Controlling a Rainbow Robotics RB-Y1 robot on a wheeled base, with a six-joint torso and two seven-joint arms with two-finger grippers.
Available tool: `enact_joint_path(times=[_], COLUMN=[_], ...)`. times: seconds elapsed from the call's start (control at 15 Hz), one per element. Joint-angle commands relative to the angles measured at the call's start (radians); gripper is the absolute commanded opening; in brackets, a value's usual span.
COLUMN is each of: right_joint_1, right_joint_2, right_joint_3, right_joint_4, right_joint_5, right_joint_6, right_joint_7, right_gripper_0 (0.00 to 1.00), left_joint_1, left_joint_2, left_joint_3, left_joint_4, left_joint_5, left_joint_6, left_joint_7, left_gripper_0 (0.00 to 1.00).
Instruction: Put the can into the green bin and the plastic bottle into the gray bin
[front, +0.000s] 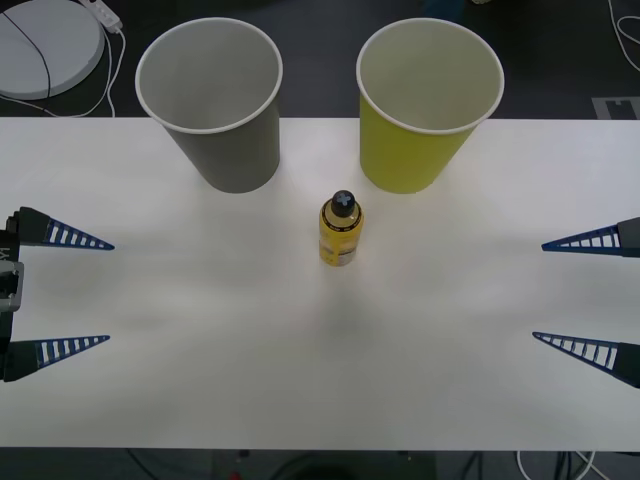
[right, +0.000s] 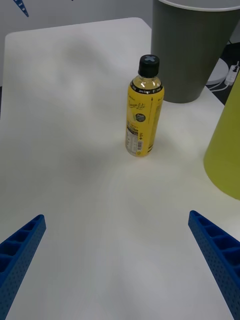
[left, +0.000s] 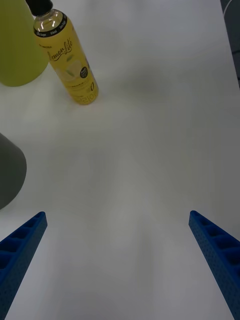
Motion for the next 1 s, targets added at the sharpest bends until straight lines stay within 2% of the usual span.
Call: enact_joint_path(times=[0.07, 0.27, 0.33, 0.4, 0.47, 0.53, 0.8, 1.0], right_joint_1=[0.000, 0.000, 0.048, 0.086, 0.138, 0.187, 0.230, 0.224], right_joint_2=[0.000, 0.000, -0.003, -0.049, -0.107, -0.140, -0.160, -0.155], right_joint_3=[0.000, 0.000, 0.035, 0.060, 0.104, 0.112, 0.129, 0.245], right_joint_4=[0.000, 0.000, 0.023, 0.025, 0.003, -0.035, -0.084, -0.103], right_joint_5=[0.000, 0.000, -0.003, -0.075, -0.153, -0.190, -0.235, -0.244], right_joint_6=[0.000, 0.000, 0.006, 0.078, 0.199, 0.290, 0.431, 0.601], right_joint_7=[0.000, 0.000, -0.003, 0.008, 0.054, 0.114, 0.146, 0.164], right_gripper_0=[1.00, 1.00, 1.00, 1.00, 1.00, 1.00, 1.00, 1.00], left_joint_1=[0.000, 0.000, 0.000, 0.000, 0.000, 0.000, 0.000, 0.000], left_joint_2=[0.000, 0.000, 0.000, 0.000, 0.000, 0.000, 0.000, 0.000], left_joint_3=[0.000, 0.000, 0.000, 0.000, 0.000, 0.000, 0.000, 0.000], left_joint_4=[0.000, 0.000, 0.000, 0.000, 0.000, 0.000, 0.000, 0.000], left_joint_5=[0.000, 0.000, 0.000, 0.000, 0.000, 0.000, 0.000, 0.000], left_joint_6=[0.000, 0.000, 0.000, 0.000, 0.000, 0.000, 0.000, 0.000], left_joint_7=[0.000, 0.000, 0.000, 0.000, 0.000, 0.000, 0.000, 0.000], left_gripper_0=[1.00, 1.00, 1.00, 1.00, 1.00, 1.00, 1.00, 1.00])
